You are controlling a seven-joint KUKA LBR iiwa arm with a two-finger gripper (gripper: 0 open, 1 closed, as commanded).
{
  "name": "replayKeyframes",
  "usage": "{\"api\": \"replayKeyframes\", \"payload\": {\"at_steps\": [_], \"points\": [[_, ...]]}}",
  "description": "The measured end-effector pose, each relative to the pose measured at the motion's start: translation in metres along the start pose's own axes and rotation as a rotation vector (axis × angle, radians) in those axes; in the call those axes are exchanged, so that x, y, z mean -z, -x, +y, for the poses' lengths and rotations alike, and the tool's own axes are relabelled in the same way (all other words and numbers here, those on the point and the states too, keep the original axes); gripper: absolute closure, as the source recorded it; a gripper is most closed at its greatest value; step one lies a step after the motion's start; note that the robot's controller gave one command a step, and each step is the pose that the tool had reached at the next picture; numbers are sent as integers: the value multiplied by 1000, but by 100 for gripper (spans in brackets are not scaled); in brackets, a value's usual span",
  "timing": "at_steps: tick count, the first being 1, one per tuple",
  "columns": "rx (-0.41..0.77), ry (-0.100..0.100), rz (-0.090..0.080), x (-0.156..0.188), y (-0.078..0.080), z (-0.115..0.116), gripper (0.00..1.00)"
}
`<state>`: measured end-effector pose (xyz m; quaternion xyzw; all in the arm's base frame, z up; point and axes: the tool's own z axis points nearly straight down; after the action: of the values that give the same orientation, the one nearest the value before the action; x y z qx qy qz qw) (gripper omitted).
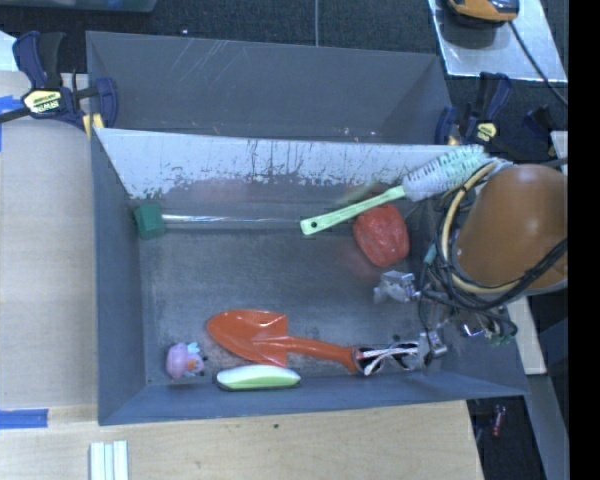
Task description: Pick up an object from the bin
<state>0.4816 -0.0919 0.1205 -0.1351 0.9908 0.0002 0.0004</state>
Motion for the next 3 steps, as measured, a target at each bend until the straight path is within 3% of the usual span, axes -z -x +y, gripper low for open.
{"api": "replayKeyframes", "payload": {"at_steps": [1, 2, 3], "points": [[-5, -14, -32, -51, 2, -9, 0], [-37, -10, -25, -49, 1, -22, 100], [-36, -10, -25, -49, 1, -22, 100]]}}
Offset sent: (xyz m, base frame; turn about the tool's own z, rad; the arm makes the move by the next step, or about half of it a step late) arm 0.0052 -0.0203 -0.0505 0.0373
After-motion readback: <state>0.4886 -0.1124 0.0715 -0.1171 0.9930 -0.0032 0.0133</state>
